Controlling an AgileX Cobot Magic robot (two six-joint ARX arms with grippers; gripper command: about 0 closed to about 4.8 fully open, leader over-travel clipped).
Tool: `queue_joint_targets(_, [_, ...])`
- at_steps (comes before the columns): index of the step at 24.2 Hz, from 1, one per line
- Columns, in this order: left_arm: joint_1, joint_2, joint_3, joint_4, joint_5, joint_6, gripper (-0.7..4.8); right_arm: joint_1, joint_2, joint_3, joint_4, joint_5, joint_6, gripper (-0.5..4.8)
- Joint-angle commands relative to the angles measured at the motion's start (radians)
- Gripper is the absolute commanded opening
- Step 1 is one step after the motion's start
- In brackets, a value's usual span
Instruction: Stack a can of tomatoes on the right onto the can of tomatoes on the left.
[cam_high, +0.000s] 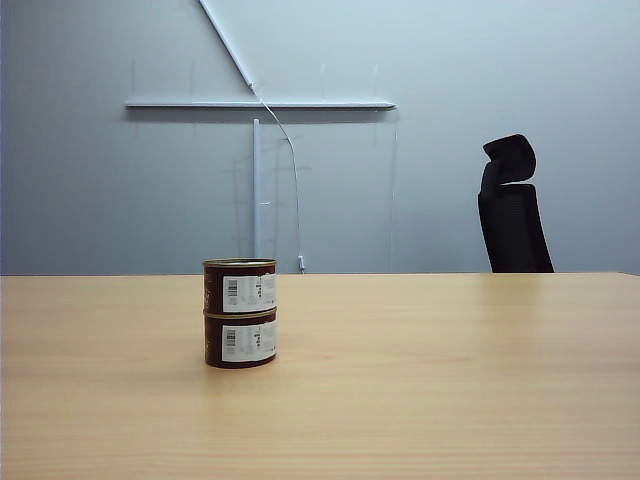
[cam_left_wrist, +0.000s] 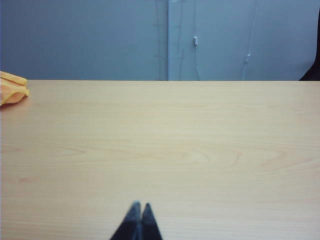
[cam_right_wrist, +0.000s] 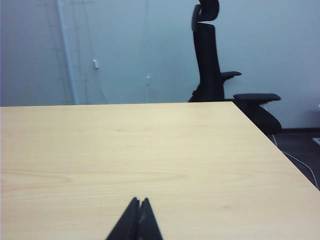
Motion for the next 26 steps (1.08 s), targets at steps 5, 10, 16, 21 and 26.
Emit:
queue_joint_targets(5, [-0.001, 0.0, 0.002, 0.011, 0.004, 0.0, -0.02, 0.03, -0.002, -0.004, 0.024, 0.0, -0.041, -0.01])
queue_joint_targets(10, [-0.001, 0.0, 0.002, 0.011, 0.004, 0.0, -0.02, 0.03, -0.002, -0.004, 0.023, 0.0, -0.041, -0.01])
queue_joint_targets(16, [-0.001, 0.0, 0.002, 0.011, 0.004, 0.001, -0.02, 0.029, -0.002, -0.004, 0.023, 0.0, -0.041, -0.01])
queue_joint_targets(21, [0.0, 0.0, 0.002, 0.011, 0.004, 0.0, -0.02, 0.029, -0.002, -0.004, 0.023, 0.0, -0.041, -0.01])
queue_joint_targets(26, [-0.001, 0.0, 0.002, 0.011, 0.004, 0.0, -0.02, 0.029, -0.002, -0.004, 0.023, 0.0, -0.041, -0.01])
